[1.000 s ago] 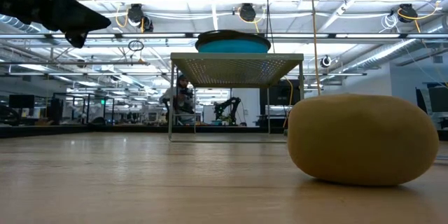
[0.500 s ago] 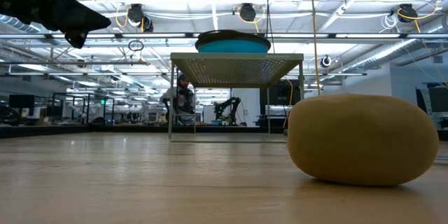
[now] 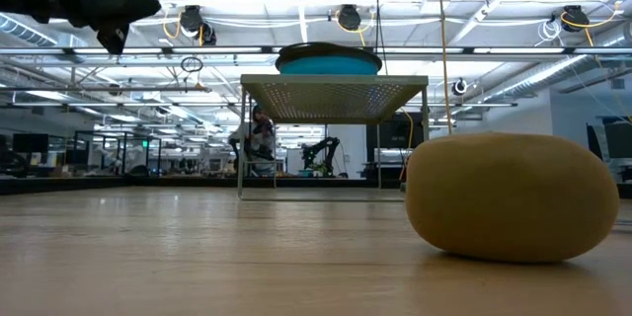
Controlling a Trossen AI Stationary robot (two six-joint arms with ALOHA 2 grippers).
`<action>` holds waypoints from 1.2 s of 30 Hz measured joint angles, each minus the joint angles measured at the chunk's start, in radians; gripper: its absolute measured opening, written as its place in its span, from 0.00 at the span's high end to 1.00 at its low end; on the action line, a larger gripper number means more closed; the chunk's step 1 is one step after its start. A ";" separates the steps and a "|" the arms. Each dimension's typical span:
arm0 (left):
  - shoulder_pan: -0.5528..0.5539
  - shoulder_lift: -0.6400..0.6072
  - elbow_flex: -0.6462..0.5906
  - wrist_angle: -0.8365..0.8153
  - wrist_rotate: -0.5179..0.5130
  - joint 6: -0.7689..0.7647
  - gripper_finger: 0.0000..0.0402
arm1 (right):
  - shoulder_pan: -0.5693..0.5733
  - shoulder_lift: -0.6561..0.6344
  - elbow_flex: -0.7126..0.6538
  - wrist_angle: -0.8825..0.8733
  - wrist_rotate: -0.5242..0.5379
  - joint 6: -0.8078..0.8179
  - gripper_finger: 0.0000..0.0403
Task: Pick & Place Fruit
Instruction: Put the kiwi into the blue strainer bowl on the shelf
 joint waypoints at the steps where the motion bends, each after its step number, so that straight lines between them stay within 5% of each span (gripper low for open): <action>1: 0.000 0.000 0.000 0.005 0.000 -0.002 0.95 | 0.000 -0.025 -0.017 0.001 0.000 0.000 1.00; 7: 0.000 0.063 0.001 0.098 -0.008 -0.008 0.95 | 0.000 -0.175 -0.102 -0.004 -0.004 0.035 1.00; 15: -0.015 0.298 0.091 0.115 -0.057 -0.093 0.95 | 0.000 -0.358 -0.215 -0.007 -0.053 0.045 1.00; 22: -0.090 0.518 0.276 0.082 -0.065 -0.094 0.95 | 0.000 -0.498 -0.283 -0.009 -0.053 0.036 1.00; 36: -0.328 0.880 0.704 -0.167 -0.261 -0.135 0.95 | 0.000 -0.656 -0.293 -0.134 -0.102 -0.013 1.00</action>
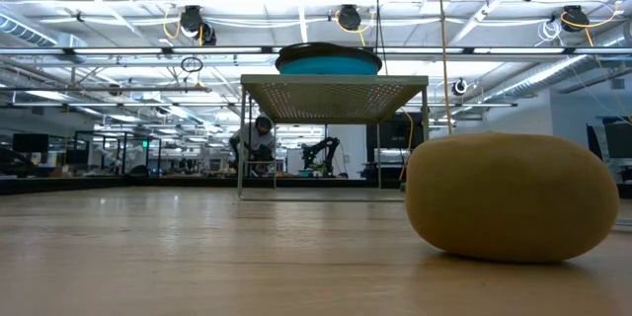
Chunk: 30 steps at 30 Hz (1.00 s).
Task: Pick & Place Fruit
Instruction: Put the kiwi into the blue strainer bowl on the shelf
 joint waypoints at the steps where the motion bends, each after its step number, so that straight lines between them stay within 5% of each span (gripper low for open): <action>1: -0.014 0.022 0.025 -0.004 -0.015 -0.002 0.95 | 0.000 -0.008 0.000 -0.005 -0.009 0.001 1.00; 16: -0.103 0.406 0.426 -0.178 -0.079 -0.155 0.95 | 0.000 -0.083 0.000 -0.126 -0.029 -0.002 1.00; 30: -0.102 0.711 0.725 -0.259 0.000 -0.314 0.98 | -0.001 -0.083 -0.002 -0.175 0.032 -0.057 1.00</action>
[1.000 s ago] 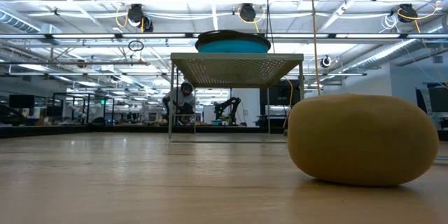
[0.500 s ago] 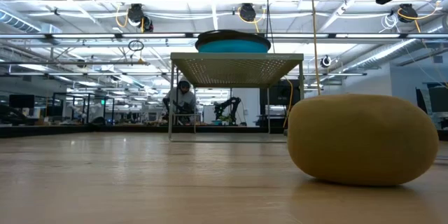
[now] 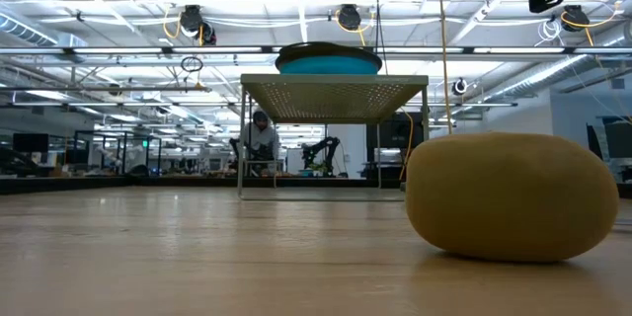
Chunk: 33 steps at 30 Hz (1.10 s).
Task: Pick & Place Fruit
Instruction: Put the kiwi into the blue strainer bowl on the shelf
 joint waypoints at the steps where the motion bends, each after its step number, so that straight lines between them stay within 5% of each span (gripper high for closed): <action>1: 0.000 0.015 0.014 -0.001 0.009 -0.004 0.99 | 0.000 0.000 -0.006 0.011 -0.001 0.000 1.00; 20: 0.004 0.208 0.166 -0.034 0.082 -0.210 1.00 | 0.000 -0.001 -0.292 0.363 0.021 0.015 1.00; 33: 0.002 0.223 0.166 -0.018 0.157 -0.058 1.00 | 0.000 -0.001 -0.339 0.373 0.018 0.061 1.00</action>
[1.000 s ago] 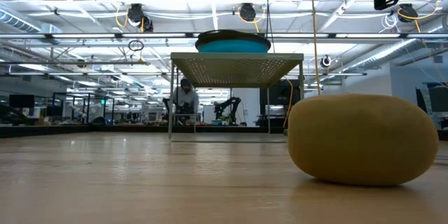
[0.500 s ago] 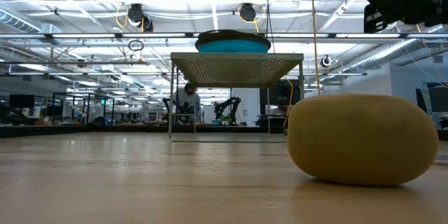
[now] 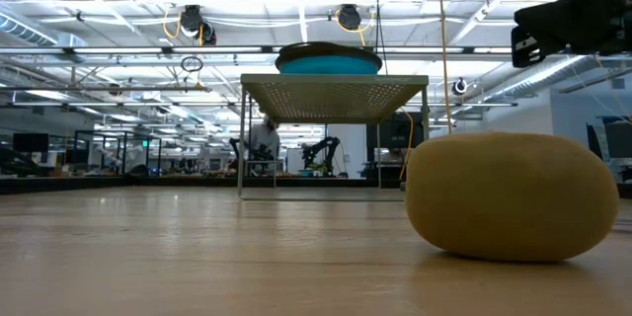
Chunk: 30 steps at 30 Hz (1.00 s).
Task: Pick & Place Fruit
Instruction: Put the kiwi into the blue strainer bowl on the shelf
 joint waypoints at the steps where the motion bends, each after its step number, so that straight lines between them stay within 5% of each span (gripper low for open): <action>1: 0.000 0.000 0.000 0.000 0.017 0.013 1.00 | 0.000 0.000 0.000 0.000 0.000 0.000 1.00; 25: 0.051 0.064 -0.013 0.000 0.080 0.007 0.98 | 0.000 0.000 0.000 0.000 -0.002 0.000 1.00; 30: 0.062 0.066 -0.014 -0.004 0.082 -0.033 0.91 | 0.000 0.000 0.000 0.000 -0.002 0.000 1.00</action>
